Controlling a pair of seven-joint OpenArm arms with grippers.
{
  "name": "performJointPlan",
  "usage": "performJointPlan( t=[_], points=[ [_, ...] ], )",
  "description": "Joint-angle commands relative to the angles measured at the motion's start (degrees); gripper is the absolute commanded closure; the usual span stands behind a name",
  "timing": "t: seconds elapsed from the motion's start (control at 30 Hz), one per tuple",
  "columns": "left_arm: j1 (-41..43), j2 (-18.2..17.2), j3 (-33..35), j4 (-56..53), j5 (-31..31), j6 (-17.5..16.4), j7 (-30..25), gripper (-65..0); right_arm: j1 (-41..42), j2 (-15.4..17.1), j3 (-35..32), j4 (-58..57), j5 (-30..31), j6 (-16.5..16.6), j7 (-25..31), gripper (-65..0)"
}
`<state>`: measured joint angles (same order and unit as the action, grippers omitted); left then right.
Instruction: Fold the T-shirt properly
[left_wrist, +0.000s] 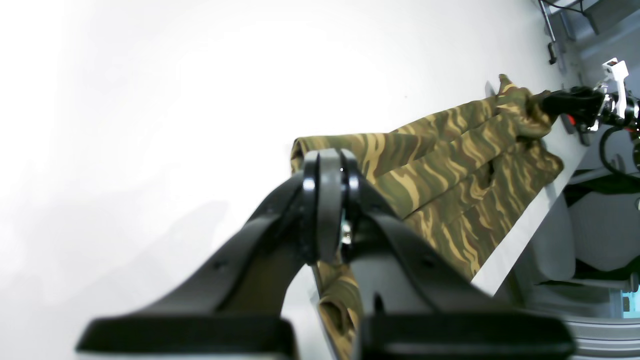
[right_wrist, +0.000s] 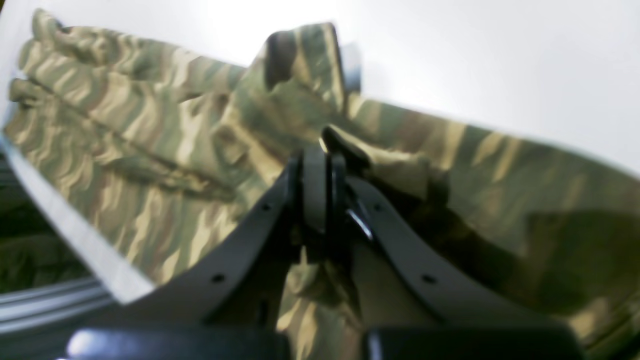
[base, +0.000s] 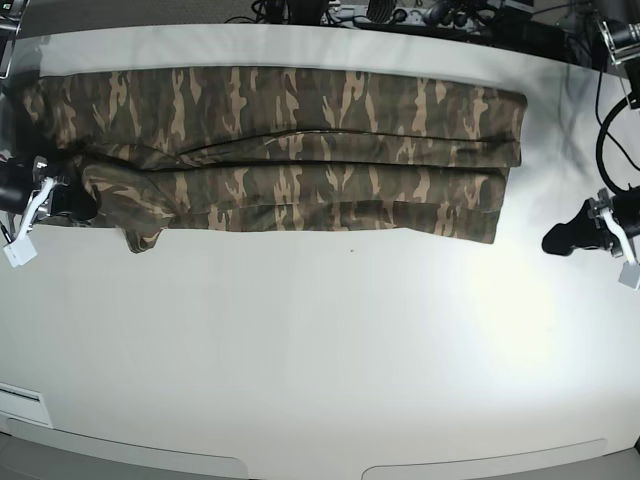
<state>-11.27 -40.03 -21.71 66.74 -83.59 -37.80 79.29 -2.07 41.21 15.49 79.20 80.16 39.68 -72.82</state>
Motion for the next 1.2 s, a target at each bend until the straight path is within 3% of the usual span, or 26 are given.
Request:
performJointPlan(
  t=[0.0, 0.13, 0.47, 0.67, 0.7, 0.83, 0.93, 1.0, 1.1, 1.17],
  points=[
    [-1.0, -1.2, -0.5, 0.7, -1.4, -0.4, -0.3, 0.0, 0.9, 1.6, 0.7, 1.9, 4.0, 0.3, -1.0, 0.0],
    [-1.0, -0.8, -0.5, 0.7, -1.4, -0.4, -0.3, 0.0, 0.6, 1.6, 0.7, 7.0, 4.8, 0.3, -7.2, 0.0],
    [-1.0, -0.8, -0.5, 0.7, -1.4, -0.4, -0.3, 0.0, -6.8, 1.6, 0.7, 21.0, 4.8, 0.3, -7.2, 0.0],
    [-1.0, -0.8, -0.5, 0.7, -1.4, -0.4, -0.3, 0.0, -10.5, 1.6, 0.7, 22.3, 4.8, 0.3, -7.2, 0.0],
    [-1.0, -0.8, -0.5, 0.7, -1.4, -0.4, -0.2, 0.0, -10.5, 1.7, 0.7, 22.1, 3.5, 0.3, -7.2, 0.0],
    [-1.0, -0.7, -0.5, 0.7, -1.4, -0.4, -0.1, 0.0, -10.8, 1.6, 0.7, 21.8, -12.7, 0.3, -7.2, 0.0],
    [-1.0, -0.8, -0.5, 0.7, -1.4, -0.4, -0.1, 0.0, -10.8, 1.7, 0.7, 21.5, -27.5, 0.3, -1.6, -0.1],
    [-1.0, -0.8, -0.5, 0.7, -1.4, -0.4, 0.1, 0.0, -10.8, 1.7, 0.7, 21.5, -35.8, -0.3, 1.6, -12.4],
    [-1.0, -0.8, -0.5, 0.7, -1.4, -0.4, 0.1, 0.0, -10.8, 1.7, 0.7, 21.5, -40.4, -6.4, 3.9, -32.0],
    [-1.0, -0.8, -0.5, 0.7, -1.4, -0.4, 0.1, 0.0, -10.8, 1.7, 0.7, 21.6, -39.5, -7.5, 4.1, -36.1]
  ],
)
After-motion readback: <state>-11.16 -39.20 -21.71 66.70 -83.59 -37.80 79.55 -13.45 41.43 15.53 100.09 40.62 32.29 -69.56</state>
